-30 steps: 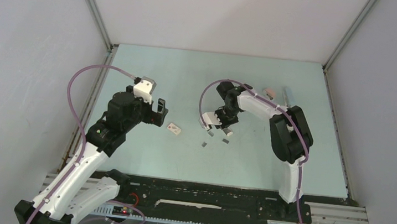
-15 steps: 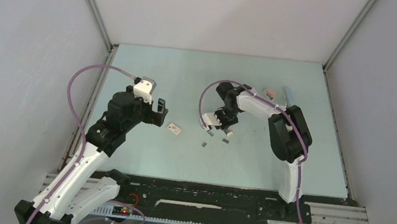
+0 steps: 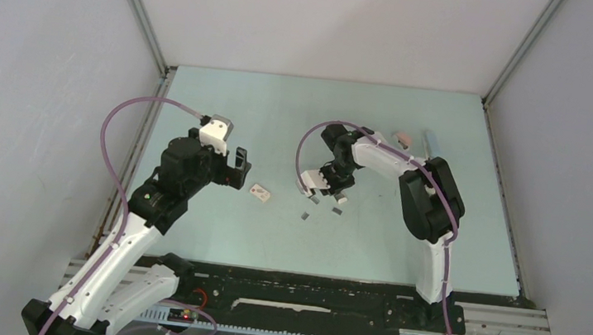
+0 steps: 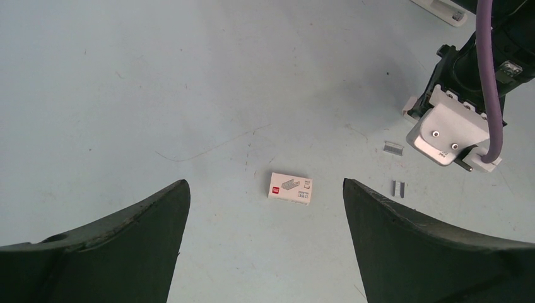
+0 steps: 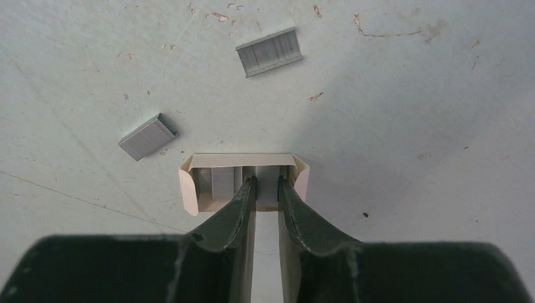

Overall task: Unload the staples from the stapler
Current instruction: Place the staple in the staple box, then adjust the staple box at the center of the board.

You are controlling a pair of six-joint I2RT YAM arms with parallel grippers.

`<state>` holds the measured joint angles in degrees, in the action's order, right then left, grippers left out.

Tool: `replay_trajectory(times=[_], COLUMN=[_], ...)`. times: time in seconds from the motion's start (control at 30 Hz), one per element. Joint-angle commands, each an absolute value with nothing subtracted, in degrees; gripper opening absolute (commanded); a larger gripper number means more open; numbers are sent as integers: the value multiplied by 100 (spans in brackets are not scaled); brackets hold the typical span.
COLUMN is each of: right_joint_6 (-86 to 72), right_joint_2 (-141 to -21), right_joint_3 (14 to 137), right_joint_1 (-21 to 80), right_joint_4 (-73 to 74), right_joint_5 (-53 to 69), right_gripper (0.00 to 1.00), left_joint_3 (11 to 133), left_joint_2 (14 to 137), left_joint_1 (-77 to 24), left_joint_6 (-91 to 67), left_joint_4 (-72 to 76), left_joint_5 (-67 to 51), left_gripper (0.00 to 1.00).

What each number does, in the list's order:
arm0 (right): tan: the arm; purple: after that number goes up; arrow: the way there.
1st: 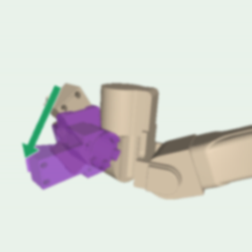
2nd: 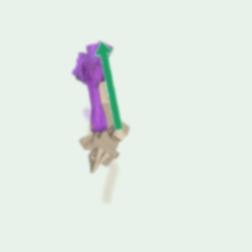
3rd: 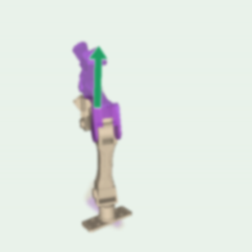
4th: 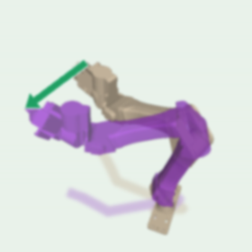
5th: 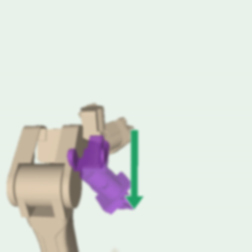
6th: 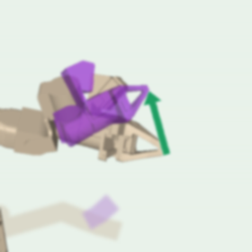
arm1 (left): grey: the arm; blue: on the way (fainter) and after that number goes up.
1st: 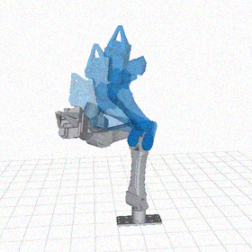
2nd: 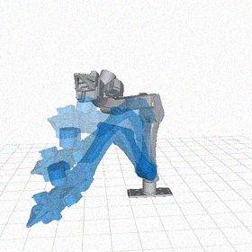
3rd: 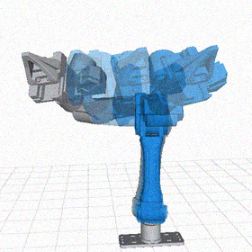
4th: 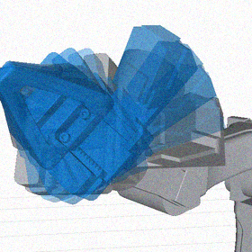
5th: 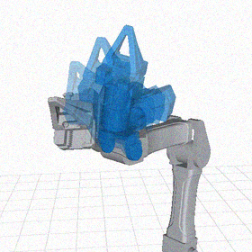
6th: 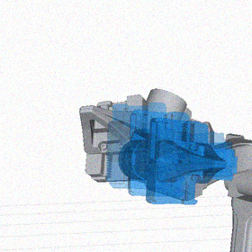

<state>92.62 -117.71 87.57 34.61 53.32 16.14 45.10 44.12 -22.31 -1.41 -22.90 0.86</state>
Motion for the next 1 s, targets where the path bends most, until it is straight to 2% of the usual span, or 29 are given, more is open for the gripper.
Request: replay_trajectory(times=[0.0,0.13,0.27,0.67,0.8,0.97], right_joint_6=[9232,9203,9185,8751,8017,5947], right_joint_2=[-11758,-11682,-11582,-10577,-10112,-9458], right_joint_3=[8930,8914,8895,8784,8471,8155], right_joint_1=[3518,3515,3516,3600,3638,3550], right_joint_4=[5318,5325,5367,5735,5660,5486], right_joint_5=[1587,1599,1583,1805,1973,2801], right_gripper=[27,33,35,32,28,13], left_joint_3=[4421,4421,4421,4397,4357,4388], left_joint_2=[4391,4393,4394,4278,4185,4355], left_joint_1=[-2171,-2171,-2171,-2171,-2171,-2171], left_joint_6=[-11,-9,-10,-9,-27,-467], left_joint_4=[-2182,-2180,-2182,-2145,-2024,-1798], left_joint_5=[45,-105,-114,-198,-434,-1258], left_gripper=[97,97,97,97,96,95])
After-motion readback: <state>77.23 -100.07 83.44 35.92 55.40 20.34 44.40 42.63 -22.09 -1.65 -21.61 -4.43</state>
